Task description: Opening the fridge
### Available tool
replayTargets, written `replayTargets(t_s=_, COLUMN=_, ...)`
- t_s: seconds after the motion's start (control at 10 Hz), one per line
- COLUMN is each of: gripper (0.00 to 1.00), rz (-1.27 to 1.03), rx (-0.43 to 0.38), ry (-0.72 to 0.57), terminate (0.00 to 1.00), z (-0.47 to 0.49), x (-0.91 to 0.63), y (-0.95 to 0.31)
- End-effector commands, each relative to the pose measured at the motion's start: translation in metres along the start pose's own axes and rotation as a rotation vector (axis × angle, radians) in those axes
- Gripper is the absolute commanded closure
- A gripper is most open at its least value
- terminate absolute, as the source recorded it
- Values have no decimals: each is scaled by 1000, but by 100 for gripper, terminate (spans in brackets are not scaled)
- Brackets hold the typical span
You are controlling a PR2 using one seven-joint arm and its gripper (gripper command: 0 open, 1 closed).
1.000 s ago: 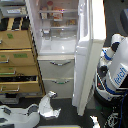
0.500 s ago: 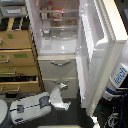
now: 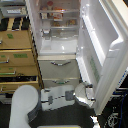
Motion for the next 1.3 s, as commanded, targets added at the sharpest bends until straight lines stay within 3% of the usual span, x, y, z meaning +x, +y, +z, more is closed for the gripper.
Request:
replayTargets(t_s=0.1, gripper=0, rz=-236, rx=68, ry=-62, terminate=0, z=-48, x=515, y=-303)
replayTargets(t_s=0.3, gripper=0, rz=-336, rx=65, ry=-16, terminate=0, z=-93, x=497, y=-362)
replayTargets(t_s=0.9, gripper=0, rz=-326, rx=137, ry=74, terminate=0, z=-161, x=430, y=-280)
replayTargets(t_s=1.1, gripper=0, rz=-364, rx=123, ry=39, terminate=0, z=-150, x=423, y=-270)
replayTargets(t_s=1.2, gripper=0, rz=-220, rx=132, ry=-57, terminate=0, z=-103, x=454, y=-223)
replayTargets(t_s=1.3, gripper=0, rz=-176, rx=132, ry=-66, terminate=0, z=-81, x=463, y=-190)
